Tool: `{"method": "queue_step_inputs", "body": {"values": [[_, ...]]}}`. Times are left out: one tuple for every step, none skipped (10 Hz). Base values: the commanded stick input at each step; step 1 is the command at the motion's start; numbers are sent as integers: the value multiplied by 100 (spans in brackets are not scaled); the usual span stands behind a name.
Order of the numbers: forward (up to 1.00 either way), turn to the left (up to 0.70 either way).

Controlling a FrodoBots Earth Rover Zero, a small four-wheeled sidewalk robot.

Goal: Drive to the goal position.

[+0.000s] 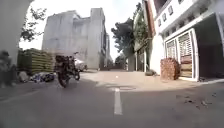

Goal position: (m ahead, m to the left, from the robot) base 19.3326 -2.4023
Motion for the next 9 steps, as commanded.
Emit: {"method": "queue_step_inputs", "body": {"values": [[100,-17],[100,-34],[100,-16],[100,6],[100,6],[100,6],[100,6],[100,6],[100,6]]}}
